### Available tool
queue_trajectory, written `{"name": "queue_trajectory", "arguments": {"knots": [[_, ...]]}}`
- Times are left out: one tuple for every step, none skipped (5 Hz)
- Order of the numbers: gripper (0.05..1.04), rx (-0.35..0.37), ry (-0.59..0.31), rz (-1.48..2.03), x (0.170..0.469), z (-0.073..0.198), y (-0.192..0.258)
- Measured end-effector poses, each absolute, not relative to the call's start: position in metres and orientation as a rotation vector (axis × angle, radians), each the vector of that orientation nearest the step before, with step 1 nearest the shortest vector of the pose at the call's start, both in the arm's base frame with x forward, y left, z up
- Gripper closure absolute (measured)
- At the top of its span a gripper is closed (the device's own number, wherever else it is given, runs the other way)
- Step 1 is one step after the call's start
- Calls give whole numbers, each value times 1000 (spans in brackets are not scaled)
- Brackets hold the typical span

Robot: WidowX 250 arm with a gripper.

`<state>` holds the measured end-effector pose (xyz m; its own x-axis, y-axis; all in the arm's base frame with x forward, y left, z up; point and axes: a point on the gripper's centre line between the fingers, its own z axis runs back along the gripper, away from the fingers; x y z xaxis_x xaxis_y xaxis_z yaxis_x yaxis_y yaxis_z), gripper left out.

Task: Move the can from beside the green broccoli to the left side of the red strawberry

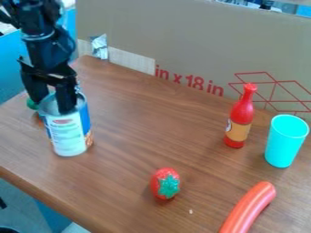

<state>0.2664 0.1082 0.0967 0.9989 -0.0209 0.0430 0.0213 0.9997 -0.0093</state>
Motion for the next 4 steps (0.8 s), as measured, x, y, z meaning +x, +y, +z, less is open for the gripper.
{"name": "queue_trajectory", "arguments": {"knots": [[79,-121,29,-64,245,100,84],[82,-200,99,-115,224,98,55],[82,-199,116,-149,222,91,39],[82,-220,104,-122,231,91,40]]}}
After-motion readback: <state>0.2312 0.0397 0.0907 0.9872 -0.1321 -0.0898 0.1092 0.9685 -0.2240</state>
